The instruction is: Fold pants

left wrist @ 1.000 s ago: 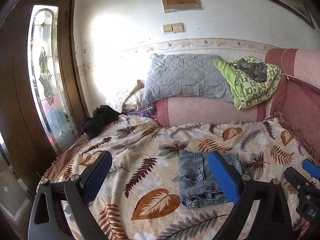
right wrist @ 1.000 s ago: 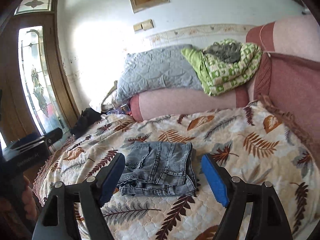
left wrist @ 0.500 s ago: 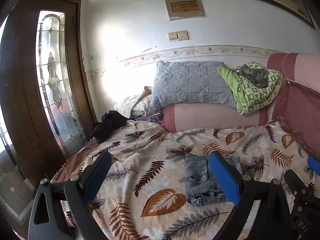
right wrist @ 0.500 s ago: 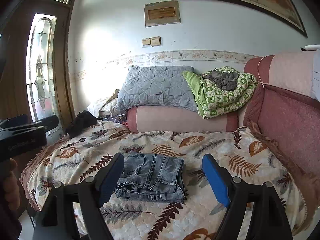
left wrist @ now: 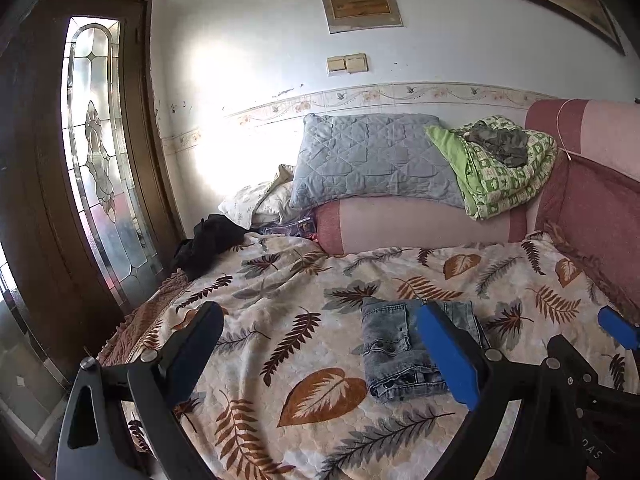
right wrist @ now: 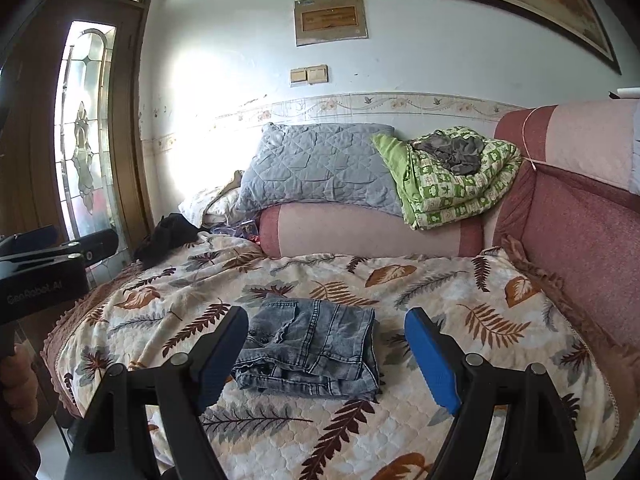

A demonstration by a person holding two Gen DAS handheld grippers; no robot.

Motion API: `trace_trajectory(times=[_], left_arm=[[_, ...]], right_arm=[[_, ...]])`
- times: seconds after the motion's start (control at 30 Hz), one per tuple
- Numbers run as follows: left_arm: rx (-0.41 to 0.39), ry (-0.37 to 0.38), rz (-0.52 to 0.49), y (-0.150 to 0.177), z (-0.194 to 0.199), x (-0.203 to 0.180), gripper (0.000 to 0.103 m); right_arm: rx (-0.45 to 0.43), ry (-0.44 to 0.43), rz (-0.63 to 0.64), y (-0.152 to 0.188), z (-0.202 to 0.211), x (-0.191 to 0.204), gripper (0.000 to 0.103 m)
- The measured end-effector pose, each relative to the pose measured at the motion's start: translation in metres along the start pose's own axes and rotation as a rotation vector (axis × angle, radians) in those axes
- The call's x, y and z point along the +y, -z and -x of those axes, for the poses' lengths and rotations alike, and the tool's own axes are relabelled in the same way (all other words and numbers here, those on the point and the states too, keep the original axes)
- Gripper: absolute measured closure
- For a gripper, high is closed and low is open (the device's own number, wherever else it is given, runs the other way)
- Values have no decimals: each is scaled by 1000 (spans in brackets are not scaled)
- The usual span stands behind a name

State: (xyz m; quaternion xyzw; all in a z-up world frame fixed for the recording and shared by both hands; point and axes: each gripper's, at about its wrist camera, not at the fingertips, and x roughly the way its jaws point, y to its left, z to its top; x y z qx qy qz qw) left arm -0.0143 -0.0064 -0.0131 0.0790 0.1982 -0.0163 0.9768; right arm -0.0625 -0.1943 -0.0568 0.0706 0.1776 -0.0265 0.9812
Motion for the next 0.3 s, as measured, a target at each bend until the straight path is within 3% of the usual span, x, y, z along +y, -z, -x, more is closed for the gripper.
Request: trace_trajectory(times=[0.3], left_arm=[[29,-1,36,10,-16,9,5]], right_arm=[[42,-7,9,10,-15,5,20]])
